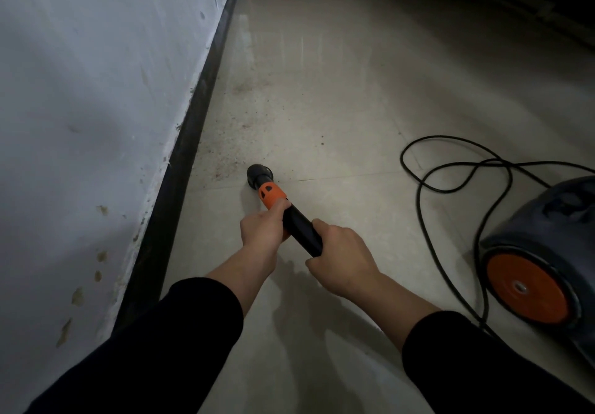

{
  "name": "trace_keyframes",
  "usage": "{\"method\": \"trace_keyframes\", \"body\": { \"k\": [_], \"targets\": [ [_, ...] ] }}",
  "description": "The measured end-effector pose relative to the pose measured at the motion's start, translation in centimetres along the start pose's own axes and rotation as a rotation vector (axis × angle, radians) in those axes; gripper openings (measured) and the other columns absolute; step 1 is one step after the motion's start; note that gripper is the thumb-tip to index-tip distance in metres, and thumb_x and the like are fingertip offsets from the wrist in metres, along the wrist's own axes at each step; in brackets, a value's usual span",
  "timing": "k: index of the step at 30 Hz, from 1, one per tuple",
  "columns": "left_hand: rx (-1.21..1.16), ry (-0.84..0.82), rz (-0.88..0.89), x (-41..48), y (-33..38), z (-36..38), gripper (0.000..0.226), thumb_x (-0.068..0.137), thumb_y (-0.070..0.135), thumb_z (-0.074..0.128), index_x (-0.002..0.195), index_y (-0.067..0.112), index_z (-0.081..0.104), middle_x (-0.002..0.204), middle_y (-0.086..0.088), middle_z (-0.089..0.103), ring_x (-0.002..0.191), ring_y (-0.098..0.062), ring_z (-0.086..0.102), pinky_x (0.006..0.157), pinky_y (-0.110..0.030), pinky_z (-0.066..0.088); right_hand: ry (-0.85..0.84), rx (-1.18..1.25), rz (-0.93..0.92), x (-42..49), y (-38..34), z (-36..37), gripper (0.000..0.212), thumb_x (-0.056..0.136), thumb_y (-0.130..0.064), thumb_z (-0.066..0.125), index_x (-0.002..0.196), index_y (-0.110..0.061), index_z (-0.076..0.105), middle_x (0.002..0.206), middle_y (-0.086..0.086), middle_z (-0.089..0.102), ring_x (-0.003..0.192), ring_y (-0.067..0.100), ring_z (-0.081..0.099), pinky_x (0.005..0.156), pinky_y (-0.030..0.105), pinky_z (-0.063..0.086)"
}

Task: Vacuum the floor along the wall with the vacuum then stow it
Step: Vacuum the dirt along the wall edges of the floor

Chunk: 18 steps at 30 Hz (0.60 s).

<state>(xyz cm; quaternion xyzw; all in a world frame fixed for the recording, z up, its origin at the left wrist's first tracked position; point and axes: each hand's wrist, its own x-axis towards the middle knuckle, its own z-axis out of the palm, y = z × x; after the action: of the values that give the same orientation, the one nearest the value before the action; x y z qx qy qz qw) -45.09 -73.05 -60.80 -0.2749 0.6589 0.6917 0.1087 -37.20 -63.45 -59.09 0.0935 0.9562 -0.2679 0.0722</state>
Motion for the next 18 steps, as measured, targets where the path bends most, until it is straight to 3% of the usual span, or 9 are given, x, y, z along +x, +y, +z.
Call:
{"method": "trace_keyframes", "body": {
  "k": [10, 18],
  "targets": [
    [0.040, -0.060, 0.007, -0.6, -0.3, 2.1, 0.025, 0.077, 0.021, 0.075, 0.069, 0.004, 0.057, 0.078, -0.011, 0.062, 0.075, -0.026, 0.064, 0.085, -0.041, 0.058, 0.035, -0.002, 0.049, -0.4, 1.6, -1.1, 0.022, 0.078, -0.012, 0.057, 0.090, -0.019, 0.040, 0.073, -0.002, 0.043, 0.076, 0.025, 0.048, 0.066, 0.032, 0.040],
    [0.039, -0.082, 0.017, -0.6, -0.3, 3.4, 0.026, 0.078, 0.019, 0.075, 0.067, 0.005, 0.056, 0.072, -0.009, 0.061, 0.072, -0.024, 0.064, 0.078, -0.036, 0.059, 0.054, 0.010, 0.080, -0.2, 2.2, -1.6, 0.022, 0.079, -0.012, 0.058, 0.092, -0.019, 0.041, 0.081, 0.001, 0.050, 0.077, 0.025, 0.051, 0.068, 0.034, 0.046]
  ]
}}
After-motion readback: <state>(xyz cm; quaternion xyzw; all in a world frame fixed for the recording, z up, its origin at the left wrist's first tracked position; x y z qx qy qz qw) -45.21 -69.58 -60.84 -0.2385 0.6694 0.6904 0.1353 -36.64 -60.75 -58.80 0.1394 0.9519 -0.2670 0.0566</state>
